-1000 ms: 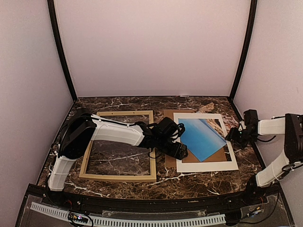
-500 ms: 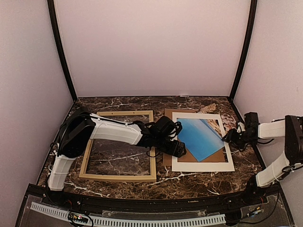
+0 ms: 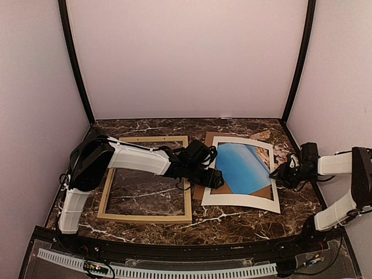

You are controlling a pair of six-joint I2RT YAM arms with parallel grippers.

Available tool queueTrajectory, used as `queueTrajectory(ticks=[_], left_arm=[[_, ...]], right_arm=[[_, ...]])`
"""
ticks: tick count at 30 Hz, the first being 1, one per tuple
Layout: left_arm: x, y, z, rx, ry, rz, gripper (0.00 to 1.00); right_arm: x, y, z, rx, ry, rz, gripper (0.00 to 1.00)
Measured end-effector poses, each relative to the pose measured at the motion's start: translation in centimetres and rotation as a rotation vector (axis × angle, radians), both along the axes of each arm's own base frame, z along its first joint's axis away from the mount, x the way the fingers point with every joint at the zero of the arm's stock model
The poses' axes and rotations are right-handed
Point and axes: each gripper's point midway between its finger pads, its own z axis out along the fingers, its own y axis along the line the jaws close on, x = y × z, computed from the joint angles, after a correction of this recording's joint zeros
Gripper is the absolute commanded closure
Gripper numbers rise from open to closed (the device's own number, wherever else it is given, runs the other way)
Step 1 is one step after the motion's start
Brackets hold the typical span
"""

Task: Put the photo into the frame
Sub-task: Pick up the mat board from the photo.

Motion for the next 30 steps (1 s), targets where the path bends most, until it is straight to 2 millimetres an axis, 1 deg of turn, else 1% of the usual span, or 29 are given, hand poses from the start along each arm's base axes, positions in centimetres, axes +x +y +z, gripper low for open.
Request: queueTrajectory(ticks=[5,10,18,24,28,30], left_arm=[[0.0,0.1,0.0,0.001,0.0,0.004,0.17],[0.0,0.3,0.0,0.004,0.0,0.006,0.17],[-0.1,0.3,0.0,0.004,-0.001,0.006,0.17],[-0.1,0.3,0.0,0.004,-0.001,0.006,0.17],[-0.1,0.3,0.0,0.004,0.0,0.006,0.17],[-0.1,0.3,0.0,0.004,0.0,0.006,0.17]], right_arm=[[-0.1,0.5,0.3,0.03,-0.002,0.013,0.57],[-0.2,1.0,0.3,0.039,-0.003,0.03,0.54],[-0.7,2.6,0.1,0.027,0.007,0.091,0.53],[-0.4,3.9,0.2,-0.034,0.005,0.145,0.56],[-0.6,4.7,-0.1,-0.094,0.021,0.183,0.61],[-0.5,5.0,-0.2,-0.128,0.026,0.2,0.65]])
